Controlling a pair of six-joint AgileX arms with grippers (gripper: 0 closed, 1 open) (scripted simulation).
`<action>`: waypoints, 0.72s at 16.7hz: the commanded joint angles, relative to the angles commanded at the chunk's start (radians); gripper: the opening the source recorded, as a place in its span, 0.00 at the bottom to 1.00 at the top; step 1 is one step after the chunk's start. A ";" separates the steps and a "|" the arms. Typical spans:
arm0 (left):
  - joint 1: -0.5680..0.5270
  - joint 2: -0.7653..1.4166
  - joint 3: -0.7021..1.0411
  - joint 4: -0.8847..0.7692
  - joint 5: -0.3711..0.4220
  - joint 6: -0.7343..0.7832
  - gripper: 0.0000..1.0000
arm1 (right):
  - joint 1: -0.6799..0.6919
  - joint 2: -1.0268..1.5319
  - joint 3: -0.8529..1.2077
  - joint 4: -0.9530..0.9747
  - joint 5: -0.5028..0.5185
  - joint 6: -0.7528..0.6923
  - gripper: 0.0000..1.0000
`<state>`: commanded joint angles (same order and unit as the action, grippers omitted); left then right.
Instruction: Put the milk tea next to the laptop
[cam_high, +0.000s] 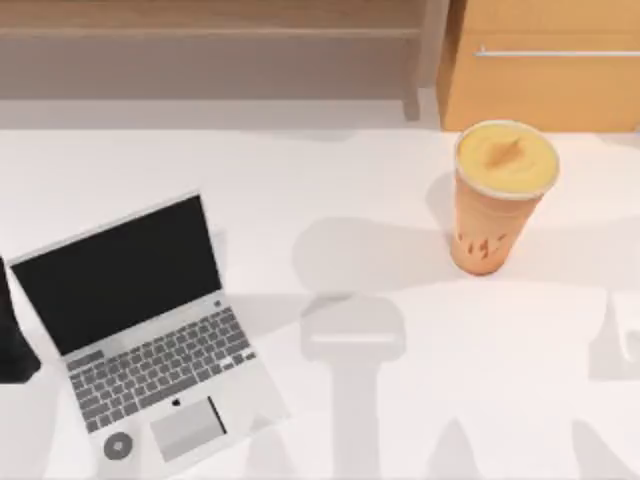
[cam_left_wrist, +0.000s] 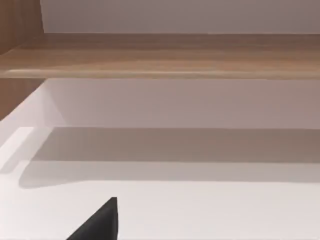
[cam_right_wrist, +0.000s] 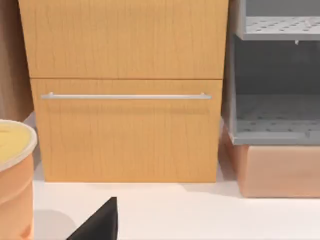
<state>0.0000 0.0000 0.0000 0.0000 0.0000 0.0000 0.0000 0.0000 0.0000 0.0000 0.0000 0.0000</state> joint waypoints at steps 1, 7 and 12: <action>0.000 0.000 0.000 0.000 0.000 0.000 1.00 | 0.000 0.000 0.000 0.000 0.000 0.000 1.00; 0.000 0.000 0.000 0.000 0.000 0.000 1.00 | 0.073 0.154 0.073 0.144 0.075 0.003 1.00; 0.000 0.000 0.000 0.000 0.000 0.000 1.00 | 0.238 0.570 0.193 0.531 0.241 0.021 1.00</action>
<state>0.0000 0.0000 0.0000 0.0000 0.0000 0.0000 0.2378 0.5705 0.1932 0.5313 0.2405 0.0212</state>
